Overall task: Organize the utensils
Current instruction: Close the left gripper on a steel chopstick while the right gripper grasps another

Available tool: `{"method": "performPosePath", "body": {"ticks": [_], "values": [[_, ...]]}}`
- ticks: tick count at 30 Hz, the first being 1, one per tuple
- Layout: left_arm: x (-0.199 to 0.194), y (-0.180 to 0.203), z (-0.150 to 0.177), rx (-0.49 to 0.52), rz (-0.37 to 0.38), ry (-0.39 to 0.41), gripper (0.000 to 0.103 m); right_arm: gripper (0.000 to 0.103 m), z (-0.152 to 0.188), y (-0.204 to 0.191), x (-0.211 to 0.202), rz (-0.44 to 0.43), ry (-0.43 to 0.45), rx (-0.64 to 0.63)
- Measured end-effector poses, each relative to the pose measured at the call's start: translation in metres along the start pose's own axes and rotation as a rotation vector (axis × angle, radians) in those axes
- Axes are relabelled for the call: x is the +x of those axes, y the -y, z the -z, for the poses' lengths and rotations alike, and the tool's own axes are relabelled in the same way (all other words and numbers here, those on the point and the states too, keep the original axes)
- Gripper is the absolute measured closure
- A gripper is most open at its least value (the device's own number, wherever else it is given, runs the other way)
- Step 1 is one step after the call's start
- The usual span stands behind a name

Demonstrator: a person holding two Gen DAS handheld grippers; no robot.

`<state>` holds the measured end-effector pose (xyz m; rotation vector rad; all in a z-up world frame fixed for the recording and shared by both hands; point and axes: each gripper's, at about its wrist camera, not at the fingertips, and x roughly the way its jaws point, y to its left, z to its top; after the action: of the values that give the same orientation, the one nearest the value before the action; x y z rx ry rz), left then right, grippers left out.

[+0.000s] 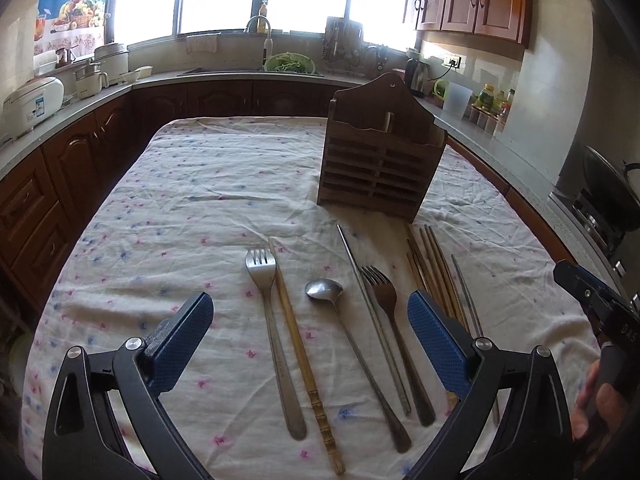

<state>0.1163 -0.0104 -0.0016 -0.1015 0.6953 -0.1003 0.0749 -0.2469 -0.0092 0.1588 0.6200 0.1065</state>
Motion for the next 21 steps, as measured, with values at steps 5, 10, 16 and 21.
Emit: {"method": "performPosePath", "body": {"ticks": [5, 10, 16, 21], "values": [[0.026, 0.004, -0.016, 0.01, 0.024, -0.057, 0.016, 0.012, -0.012, 0.006, 0.028, -0.021, -0.06, 0.034], [0.051, 0.004, -0.035, -0.005, 0.058, -0.101, 0.024, 0.043, -0.022, 0.007, 0.06, -0.037, -0.132, 0.05], [0.087, 0.008, -0.052, 0.0, 0.079, -0.174, 0.043, 0.062, -0.032, 0.008, 0.104, -0.062, -0.222, 0.079], [0.116, 0.012, -0.056, -0.004, 0.096, -0.244, 0.051, 0.078, -0.036, 0.009, 0.141, -0.064, -0.294, 0.092]]}}
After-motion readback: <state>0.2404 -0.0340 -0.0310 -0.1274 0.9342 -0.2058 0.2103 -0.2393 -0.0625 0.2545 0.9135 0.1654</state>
